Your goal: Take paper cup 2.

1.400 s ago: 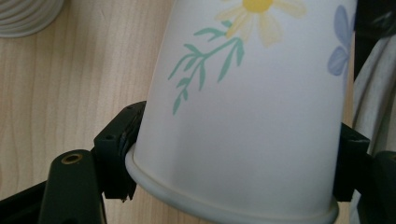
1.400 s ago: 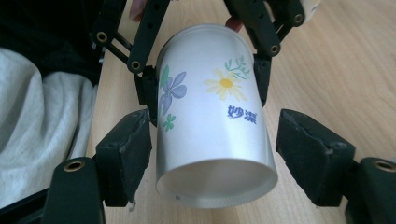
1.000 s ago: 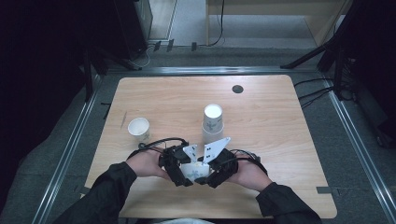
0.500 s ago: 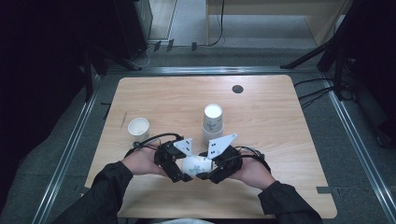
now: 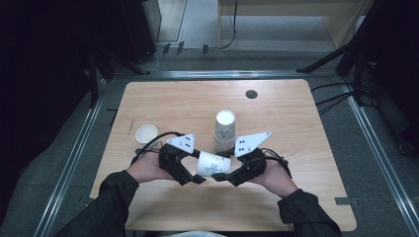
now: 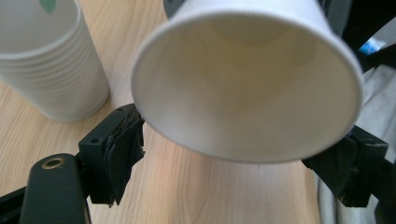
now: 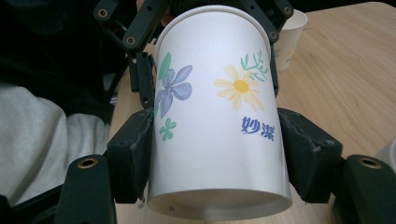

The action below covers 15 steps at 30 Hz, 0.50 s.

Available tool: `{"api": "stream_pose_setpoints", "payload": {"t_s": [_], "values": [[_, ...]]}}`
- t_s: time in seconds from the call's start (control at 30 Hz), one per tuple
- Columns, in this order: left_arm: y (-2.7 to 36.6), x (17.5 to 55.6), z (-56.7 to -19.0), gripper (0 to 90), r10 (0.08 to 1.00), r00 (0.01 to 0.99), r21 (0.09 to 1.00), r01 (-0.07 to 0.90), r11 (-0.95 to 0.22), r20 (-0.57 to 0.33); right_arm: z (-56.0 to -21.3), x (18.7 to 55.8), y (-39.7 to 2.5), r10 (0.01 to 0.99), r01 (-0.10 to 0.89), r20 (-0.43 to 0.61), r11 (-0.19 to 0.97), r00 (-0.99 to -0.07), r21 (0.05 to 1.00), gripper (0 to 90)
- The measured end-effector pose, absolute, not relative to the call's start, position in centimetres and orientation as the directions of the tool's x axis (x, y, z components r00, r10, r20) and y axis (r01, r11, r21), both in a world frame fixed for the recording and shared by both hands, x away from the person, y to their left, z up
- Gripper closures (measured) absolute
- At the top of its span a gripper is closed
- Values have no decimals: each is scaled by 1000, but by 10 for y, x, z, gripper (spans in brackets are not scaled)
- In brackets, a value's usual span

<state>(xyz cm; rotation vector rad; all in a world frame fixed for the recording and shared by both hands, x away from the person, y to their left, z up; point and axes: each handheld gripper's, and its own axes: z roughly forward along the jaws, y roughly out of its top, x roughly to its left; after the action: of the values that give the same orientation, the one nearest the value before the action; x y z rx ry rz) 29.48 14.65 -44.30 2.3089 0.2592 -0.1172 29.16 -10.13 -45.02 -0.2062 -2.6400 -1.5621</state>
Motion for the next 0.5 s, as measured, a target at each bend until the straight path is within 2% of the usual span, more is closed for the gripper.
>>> {"api": "stream_pose_setpoints", "payload": {"t_s": [0.27,0.5], "values": [[147,292,-439,170,127,976,755,219,-619,-179,-451,289,-98,56,145,135,476,-989,867,329],[149,291,-437,220,112,977,769,210,-604,-179,-450,288,-98,48,146,140,470,-989,870,332]]}}
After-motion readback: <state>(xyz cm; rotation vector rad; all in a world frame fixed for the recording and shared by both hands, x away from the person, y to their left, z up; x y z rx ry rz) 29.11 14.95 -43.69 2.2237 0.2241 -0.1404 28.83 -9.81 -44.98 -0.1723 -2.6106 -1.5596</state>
